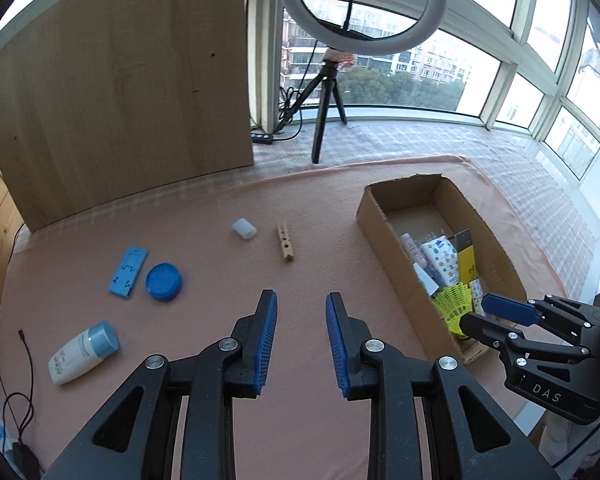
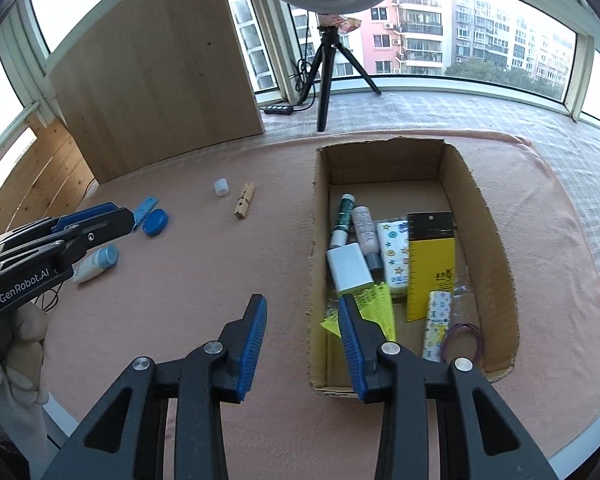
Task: Organize objects
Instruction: 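Move the left gripper to the white AQUA sunscreen bottle and grasp it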
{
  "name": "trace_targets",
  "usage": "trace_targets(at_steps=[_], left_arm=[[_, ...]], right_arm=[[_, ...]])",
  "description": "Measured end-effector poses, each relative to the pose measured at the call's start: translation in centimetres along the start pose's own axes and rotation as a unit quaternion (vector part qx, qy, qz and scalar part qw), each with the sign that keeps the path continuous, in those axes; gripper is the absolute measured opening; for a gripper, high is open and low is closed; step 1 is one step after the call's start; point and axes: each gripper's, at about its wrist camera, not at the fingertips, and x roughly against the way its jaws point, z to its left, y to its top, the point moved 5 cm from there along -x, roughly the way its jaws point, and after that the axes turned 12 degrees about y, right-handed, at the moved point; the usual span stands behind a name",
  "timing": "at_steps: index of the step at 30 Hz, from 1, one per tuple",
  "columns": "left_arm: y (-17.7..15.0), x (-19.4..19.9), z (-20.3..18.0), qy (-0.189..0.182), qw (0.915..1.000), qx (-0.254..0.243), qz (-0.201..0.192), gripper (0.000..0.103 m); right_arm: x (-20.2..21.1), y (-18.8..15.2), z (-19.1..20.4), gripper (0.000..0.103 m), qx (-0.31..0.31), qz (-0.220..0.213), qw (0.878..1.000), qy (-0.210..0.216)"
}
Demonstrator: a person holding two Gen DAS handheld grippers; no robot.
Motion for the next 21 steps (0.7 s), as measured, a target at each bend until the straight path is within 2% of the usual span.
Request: trace_targets(at_steps=[7,11,13,21], left_arm=[[-2.3,-0.2,6.4,0.021,0.9996,0.017,0.007,0.027],[-3.8,-1.1,10.6,0.008,0.9989,0.038,0.025,0.038],[-4.6,-2.0,13.1,0.006,0.9982,0.046,0.037,0.039],[-6.8,-6.5,26.5,0.013,0.9881,0.128,0.085,0.039]], right_arm=[[-2.3,-0.6,4.6,0.034,0.014,0.014,1.000,0.006],[-3.7,-1.0,6.9,0.034,0.018,0.026,0.999,0.008],[-4.2,-1.3,7.8,0.034,0.019,0.031,0.999,0.009],[-6.0,-3.1,10.2,0.035,0.004,0.051,0.999,0.010]])
